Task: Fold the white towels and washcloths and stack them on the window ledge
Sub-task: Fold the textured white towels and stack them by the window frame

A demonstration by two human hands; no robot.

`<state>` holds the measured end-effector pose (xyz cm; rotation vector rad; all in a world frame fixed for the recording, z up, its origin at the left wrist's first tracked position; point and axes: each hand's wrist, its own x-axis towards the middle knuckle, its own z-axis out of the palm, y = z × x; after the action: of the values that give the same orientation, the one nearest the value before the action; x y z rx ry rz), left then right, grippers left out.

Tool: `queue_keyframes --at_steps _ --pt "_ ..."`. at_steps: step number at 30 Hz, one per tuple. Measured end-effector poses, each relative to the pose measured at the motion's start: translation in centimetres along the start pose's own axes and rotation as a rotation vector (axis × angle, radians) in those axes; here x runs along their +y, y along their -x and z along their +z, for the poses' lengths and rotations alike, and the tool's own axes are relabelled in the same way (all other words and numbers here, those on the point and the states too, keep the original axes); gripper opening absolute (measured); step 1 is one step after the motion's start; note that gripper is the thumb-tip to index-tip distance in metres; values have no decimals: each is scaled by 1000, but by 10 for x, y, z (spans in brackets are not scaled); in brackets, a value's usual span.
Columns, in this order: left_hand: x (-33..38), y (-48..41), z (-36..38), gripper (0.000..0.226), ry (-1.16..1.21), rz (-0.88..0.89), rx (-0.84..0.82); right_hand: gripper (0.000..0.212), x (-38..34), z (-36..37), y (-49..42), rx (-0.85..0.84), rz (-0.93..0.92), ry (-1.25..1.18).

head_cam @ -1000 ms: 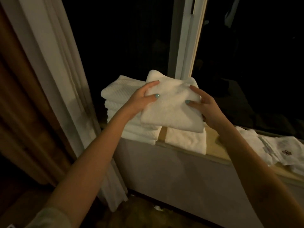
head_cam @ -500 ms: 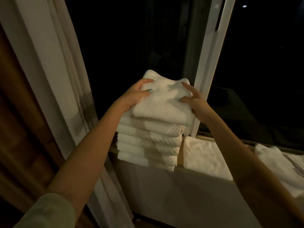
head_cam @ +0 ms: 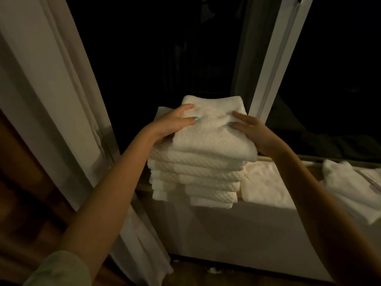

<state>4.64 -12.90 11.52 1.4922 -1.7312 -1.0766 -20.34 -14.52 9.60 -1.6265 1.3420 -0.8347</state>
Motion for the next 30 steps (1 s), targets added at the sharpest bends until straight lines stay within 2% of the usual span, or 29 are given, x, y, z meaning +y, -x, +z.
queue_keyframes --at_steps 8,11,13,15,17,19,21,24,27,30 --pt "3 -1 -9 71 -59 112 39 46 -19 4 1 154 2 231" --pt "-1 -7 -16 72 -41 167 65 46 -27 3 -5 232 -76 316" --pt "-8 -10 -15 73 -32 162 70 43 -26 5 -10 207 -78 392" --pt "-14 -18 -15 72 -117 145 81 39 -23 6 -12 171 -3 491" --pt "-12 -27 -18 60 -265 212 161 34 -22 4 -15 248 -52 662" --pt "-2 -32 -20 43 -310 316 235 33 -31 4 -19 294 -211 754" --pt "8 -40 -20 39 -362 372 167 38 -45 8 -20 166 -260 707" --pt "7 -47 -13 49 -431 335 -54 45 -49 18 -23 -42 -143 670" --pt "-6 -50 -10 62 -428 248 -132 50 -34 26 -19 -89 -82 625" --pt "-15 -51 -9 67 -432 207 -144 55 -24 31 -13 -79 -56 711"
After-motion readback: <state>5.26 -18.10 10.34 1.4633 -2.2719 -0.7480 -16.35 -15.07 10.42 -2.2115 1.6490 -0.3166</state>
